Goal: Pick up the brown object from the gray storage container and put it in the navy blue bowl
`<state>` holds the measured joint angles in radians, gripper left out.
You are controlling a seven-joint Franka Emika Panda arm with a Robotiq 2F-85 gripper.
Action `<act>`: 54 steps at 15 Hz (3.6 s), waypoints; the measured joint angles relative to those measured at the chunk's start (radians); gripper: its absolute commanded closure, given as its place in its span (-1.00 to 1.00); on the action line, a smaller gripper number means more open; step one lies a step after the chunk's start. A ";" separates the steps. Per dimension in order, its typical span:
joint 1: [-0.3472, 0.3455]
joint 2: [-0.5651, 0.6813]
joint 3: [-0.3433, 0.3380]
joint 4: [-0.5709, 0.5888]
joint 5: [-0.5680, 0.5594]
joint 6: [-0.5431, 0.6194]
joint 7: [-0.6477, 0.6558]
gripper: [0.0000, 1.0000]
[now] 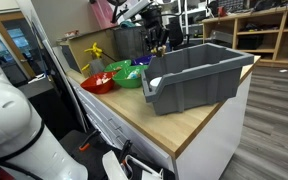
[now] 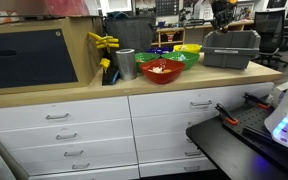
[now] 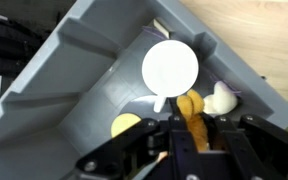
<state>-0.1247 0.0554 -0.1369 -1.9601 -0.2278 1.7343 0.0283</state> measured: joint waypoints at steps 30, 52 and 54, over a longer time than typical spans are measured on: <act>0.054 -0.069 0.065 0.041 0.411 -0.175 -0.007 0.97; 0.187 0.372 0.205 0.361 0.340 0.226 -0.067 0.97; 0.188 0.428 0.206 0.413 0.339 0.244 -0.067 0.97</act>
<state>0.0630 0.4832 0.0688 -1.5469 0.1109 1.9785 -0.0384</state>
